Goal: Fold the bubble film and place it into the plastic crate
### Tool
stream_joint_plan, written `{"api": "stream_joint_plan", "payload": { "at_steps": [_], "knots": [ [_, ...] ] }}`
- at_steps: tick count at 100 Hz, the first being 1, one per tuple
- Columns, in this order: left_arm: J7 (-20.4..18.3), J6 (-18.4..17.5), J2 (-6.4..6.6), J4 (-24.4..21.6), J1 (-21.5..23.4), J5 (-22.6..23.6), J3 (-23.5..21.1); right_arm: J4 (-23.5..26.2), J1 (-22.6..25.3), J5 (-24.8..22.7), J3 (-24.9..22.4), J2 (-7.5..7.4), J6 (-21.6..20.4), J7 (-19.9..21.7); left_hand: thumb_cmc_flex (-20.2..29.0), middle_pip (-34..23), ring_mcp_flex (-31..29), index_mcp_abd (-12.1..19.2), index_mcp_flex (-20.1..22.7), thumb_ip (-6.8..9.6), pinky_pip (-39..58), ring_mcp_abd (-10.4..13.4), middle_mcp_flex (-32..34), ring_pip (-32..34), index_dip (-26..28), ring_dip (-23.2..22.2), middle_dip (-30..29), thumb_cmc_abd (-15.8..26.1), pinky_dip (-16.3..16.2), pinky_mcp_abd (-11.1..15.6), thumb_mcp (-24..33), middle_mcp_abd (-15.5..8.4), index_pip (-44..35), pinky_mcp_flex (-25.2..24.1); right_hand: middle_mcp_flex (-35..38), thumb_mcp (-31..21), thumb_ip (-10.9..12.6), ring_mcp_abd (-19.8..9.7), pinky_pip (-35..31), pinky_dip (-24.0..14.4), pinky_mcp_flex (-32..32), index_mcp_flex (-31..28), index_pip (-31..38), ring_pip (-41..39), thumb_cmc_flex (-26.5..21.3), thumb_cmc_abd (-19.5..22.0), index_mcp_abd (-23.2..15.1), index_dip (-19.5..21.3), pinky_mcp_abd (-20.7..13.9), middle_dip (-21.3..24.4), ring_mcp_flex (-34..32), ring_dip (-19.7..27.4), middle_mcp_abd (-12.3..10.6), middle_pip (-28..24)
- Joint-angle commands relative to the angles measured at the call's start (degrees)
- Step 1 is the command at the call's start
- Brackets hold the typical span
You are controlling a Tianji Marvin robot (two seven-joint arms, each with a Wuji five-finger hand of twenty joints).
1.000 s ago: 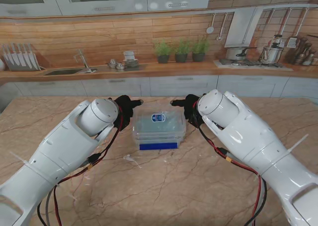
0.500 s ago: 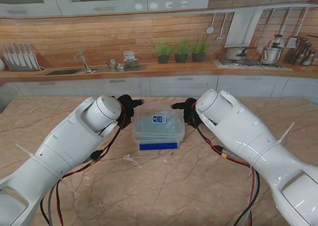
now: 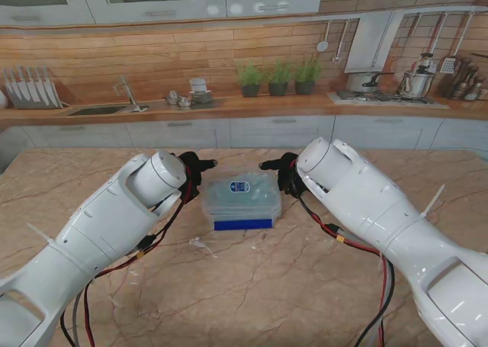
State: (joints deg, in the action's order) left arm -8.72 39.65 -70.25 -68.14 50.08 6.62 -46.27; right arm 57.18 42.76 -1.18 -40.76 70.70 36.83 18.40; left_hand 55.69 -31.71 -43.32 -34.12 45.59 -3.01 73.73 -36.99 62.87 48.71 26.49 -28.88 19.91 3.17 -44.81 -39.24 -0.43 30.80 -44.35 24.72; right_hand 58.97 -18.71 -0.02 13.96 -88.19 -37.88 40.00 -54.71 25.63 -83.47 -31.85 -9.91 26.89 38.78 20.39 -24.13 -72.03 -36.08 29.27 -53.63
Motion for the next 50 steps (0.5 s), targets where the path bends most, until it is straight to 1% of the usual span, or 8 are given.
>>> {"api": "stream_joint_plan", "payload": {
  "at_steps": [1,29,31,43,50],
  "knots": [
    [-0.5,0.4,-1.13,0.2,0.3,-0.9,0.3,1.1,0.2,-0.1,0.2,0.83,0.0,0.2,-1.4,1.1,0.9,11.2,1.4,1.42,-0.3,-0.4,-1.6,-0.3,0.9,0.3,0.1,-0.7,-0.4,0.4,-0.2,-3.6,-2.3,-0.5,3.3,0.4,2.2,0.6,-8.8,-1.5,-0.4,1.1,0.4,-1.4,-0.3,1.5,-13.7,0.4,-3.9,-0.4,0.7,0.0,-0.3,-5.0],
    [-1.3,1.4,-1.36,1.7,0.1,-1.8,1.4,1.7,1.1,-0.9,-0.2,0.57,1.2,-0.4,-1.6,1.8,2.4,11.6,0.1,1.35,-1.2,-0.5,-3.5,-1.3,0.5,0.4,0.0,-0.6,0.1,0.5,-0.3,-3.5,-0.5,-1.6,3.2,0.4,2.2,0.6,-8.7,-1.5,-0.4,1.2,0.3,-1.4,-0.2,1.5,-13.8,0.4,-3.9,-0.4,0.8,-0.1,-0.3,-5.0],
    [-1.3,1.5,-1.39,1.8,0.1,-1.9,1.4,1.7,1.1,-0.9,-0.2,0.57,1.2,-0.4,-1.5,1.9,2.5,11.6,0.1,1.35,-1.3,-0.4,-3.6,-1.3,0.5,0.4,0.0,-0.6,0.2,1.2,-0.3,-3.5,-0.3,-1.9,3.1,0.4,2.2,0.6,-8.7,-1.5,-0.5,1.2,0.2,-1.3,-0.2,1.5,-13.8,0.4,-3.9,-0.4,0.9,-0.1,-0.3,-5.0],
    [-1.3,1.6,-1.51,2.4,0.0,-2.0,1.7,1.9,1.3,-1.0,-0.1,0.54,1.5,-0.5,-1.7,2.6,3.5,12.1,-1.3,1.34,-1.4,-0.3,-5.3,-1.8,0.2,0.5,-0.1,-0.5,0.3,1.6,-0.4,-3.7,0.8,-2.7,3.0,0.4,2.2,0.6,-8.5,-1.4,-0.7,1.3,0.2,-1.3,-0.1,1.6,-13.8,0.4,-4.0,-0.4,1.0,-0.1,-0.4,-4.9],
    [-1.1,1.8,-1.65,2.8,0.0,-2.0,1.7,1.9,1.3,-1.1,0.0,0.49,1.7,-0.5,-1.8,3.7,4.5,12.6,-2.8,1.36,-1.9,-0.4,-7.6,-2.3,-0.6,0.6,-0.4,-0.4,0.6,1.6,-0.4,-3.5,2.8,-3.6,3.0,0.4,2.2,0.6,-8.5,-1.4,-0.7,1.3,0.2,-1.3,0.0,1.5,-13.9,0.4,-4.0,-0.4,1.0,-0.1,-0.4,-4.9]
  ]
}}
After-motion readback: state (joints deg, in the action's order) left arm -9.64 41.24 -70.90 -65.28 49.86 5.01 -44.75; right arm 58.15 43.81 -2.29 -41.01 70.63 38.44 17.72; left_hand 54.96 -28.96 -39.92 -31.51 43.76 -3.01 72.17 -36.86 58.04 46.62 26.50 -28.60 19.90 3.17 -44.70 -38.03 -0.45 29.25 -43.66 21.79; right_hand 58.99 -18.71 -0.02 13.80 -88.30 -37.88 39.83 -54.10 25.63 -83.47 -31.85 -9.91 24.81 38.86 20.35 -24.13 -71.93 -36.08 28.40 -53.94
